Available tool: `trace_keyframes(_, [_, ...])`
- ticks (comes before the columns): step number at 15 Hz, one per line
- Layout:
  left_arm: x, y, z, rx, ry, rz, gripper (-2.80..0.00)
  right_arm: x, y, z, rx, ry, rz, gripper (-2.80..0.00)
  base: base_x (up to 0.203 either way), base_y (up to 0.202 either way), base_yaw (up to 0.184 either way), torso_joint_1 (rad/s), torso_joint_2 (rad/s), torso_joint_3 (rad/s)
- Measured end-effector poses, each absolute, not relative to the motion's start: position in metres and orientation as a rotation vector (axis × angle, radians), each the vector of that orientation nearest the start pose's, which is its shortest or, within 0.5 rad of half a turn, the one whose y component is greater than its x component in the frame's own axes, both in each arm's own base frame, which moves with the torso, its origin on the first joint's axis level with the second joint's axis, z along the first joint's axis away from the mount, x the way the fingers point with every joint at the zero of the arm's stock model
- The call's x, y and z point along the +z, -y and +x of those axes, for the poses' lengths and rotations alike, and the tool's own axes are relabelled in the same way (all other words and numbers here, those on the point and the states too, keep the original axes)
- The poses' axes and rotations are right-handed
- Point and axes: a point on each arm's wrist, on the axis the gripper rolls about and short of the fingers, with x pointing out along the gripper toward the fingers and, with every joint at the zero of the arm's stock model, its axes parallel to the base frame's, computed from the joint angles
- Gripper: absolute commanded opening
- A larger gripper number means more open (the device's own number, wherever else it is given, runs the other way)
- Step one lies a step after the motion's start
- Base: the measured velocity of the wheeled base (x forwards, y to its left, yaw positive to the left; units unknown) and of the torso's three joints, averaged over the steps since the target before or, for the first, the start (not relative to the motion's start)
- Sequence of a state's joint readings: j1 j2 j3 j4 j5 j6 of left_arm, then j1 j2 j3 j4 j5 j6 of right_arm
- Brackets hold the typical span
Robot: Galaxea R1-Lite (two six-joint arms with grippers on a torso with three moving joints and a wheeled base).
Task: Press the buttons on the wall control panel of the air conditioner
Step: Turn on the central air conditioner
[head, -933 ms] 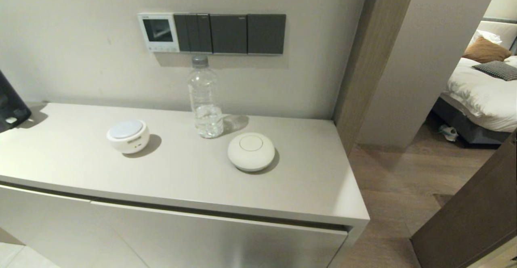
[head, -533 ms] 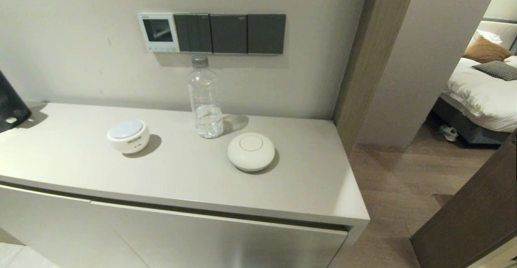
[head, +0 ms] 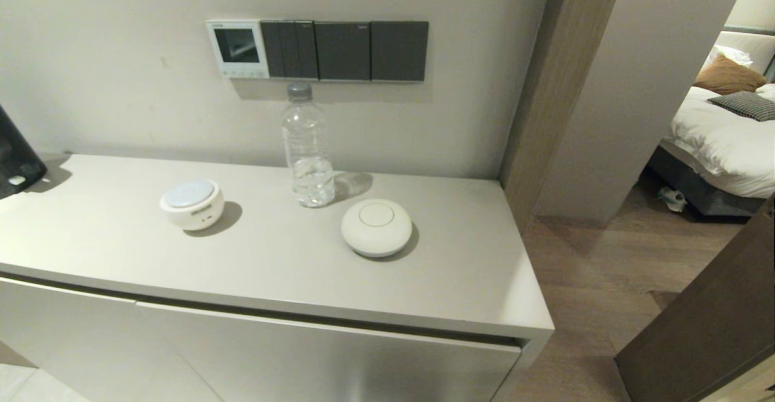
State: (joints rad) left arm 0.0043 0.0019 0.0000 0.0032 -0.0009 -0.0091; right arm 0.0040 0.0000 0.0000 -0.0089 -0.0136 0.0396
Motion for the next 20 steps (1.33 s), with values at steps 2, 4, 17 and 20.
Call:
trace_keyframes(2, [0.075,0.0,-0.023,0.004,-0.009,0.011,-2.8,0.076,0.0,-0.023,-0.009,0.009,0.04,-2.8,0.0,0.0,0.0,0.0,0.0,0.0])
trace_keyframes(4, [0.076,0.0,-0.023,0.007,-0.015,0.029,-2.8,0.076,0.0,-0.023,-0.009,0.009,0.04,-2.8,0.0,0.0,0.0,0.0,0.0,0.0])
trace_keyframes(17, [0.237,0.001,0.031,-0.042,0.155,-0.017,-2.8,0.076,0.0,-0.023,-0.009,0.009,0.04,-2.8,0.0,0.0,0.0,0.0,0.0,0.0])
trace_keyframes(20, [0.294,0.002,0.071,-0.087,0.2,-0.055,-2.8,0.076,0.0,-0.023,-0.009,0.009,0.04,-2.8,0.0,0.0,0.0,0.0,0.0,0.0])
